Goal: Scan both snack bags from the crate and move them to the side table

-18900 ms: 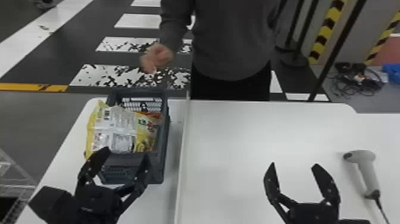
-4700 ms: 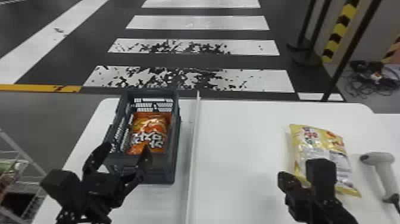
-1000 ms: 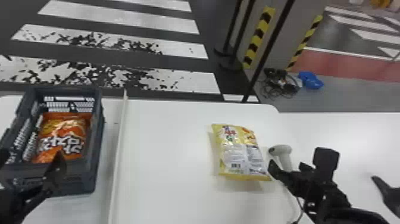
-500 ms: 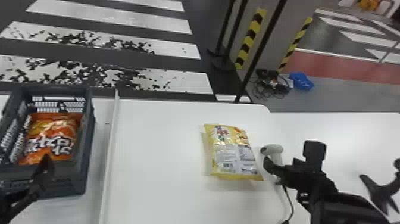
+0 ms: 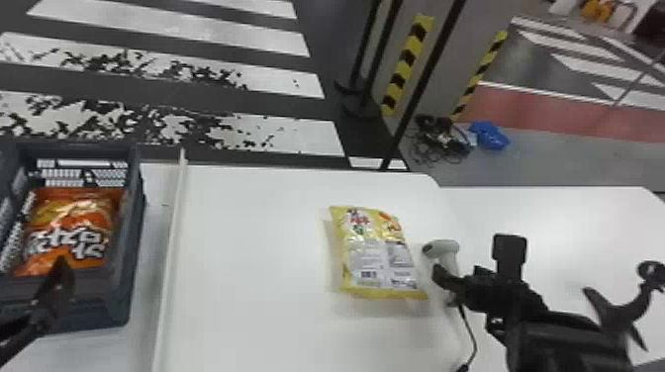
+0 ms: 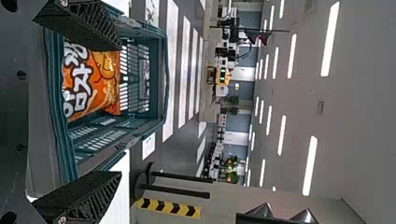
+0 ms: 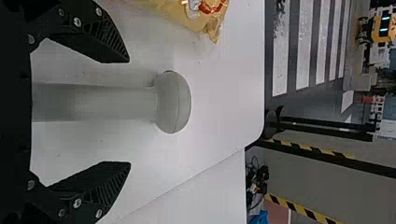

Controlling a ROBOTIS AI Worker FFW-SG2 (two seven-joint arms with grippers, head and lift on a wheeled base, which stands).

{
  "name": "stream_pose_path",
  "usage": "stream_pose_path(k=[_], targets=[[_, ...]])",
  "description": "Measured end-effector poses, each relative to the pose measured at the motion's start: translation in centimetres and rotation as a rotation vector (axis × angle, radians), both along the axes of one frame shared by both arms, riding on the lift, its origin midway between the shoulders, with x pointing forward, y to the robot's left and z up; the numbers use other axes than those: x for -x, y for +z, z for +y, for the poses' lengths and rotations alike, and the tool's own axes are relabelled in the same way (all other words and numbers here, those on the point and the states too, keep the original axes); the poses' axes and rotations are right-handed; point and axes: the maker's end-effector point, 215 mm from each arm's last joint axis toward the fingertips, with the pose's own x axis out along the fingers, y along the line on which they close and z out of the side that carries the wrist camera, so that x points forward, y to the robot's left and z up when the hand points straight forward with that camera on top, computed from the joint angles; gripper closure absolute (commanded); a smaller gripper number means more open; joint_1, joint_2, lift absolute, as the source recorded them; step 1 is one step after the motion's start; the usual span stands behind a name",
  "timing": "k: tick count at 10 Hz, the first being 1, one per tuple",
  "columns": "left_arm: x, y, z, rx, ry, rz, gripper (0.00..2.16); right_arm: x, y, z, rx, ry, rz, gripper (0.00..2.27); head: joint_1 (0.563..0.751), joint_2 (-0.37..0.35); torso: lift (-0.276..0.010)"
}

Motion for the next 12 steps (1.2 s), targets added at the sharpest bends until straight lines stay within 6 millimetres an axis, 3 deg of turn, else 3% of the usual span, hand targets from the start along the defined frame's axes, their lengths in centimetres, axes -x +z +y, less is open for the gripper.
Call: stream_pose_path(k=[1,2,3,4,5,8,12], targets=[[0.0,0.0,0.0,0.001,0.000,0.001,0.05,0.2,-0.5,-0.3,-0.007,0.001,0.021,0.36,0.695,-0.340,-0.099],[0.0,-0.1,-0.1,0.001,-0.001,0.001,0.05,0.5,-1.1,-0.4,-0.020,0.006,0.048,0.64,0.695,-0.343,-0.099],[-0.1,-0.1,-0.1,0.001,-0.001,0.002,0.05,0.6,-1.4,-0.6,-0.026,0.011,0.068,1.01,0.695,-0.347,-0.099],[-0.1,-0.2,-0.1,0.001,-0.001,0.002,0.05,0.6,-1.5,-0.8,-0.029,0.012,0.080,1.70,0.695,-0.348,-0.099],[-0.1,-0.2,-0.1,0.001,-0.001,0.002,0.05,0.7,-1.6,-0.8,-0.032,0.009,0.089,2.14,0.695,-0.349,-0.099],[-0.1,-0.2,-0.1,0.000,-0.001,0.002,0.05,0.6,-1.5,-0.8,-0.037,0.003,0.085,2.24,0.695,-0.348,-0.099],[-0.1,-0.2,-0.1,0.002,-0.002,0.002,0.05,0.6,2.0,-0.5,0.006,-0.020,0.037,2.24,0.695,-0.346,-0.099]])
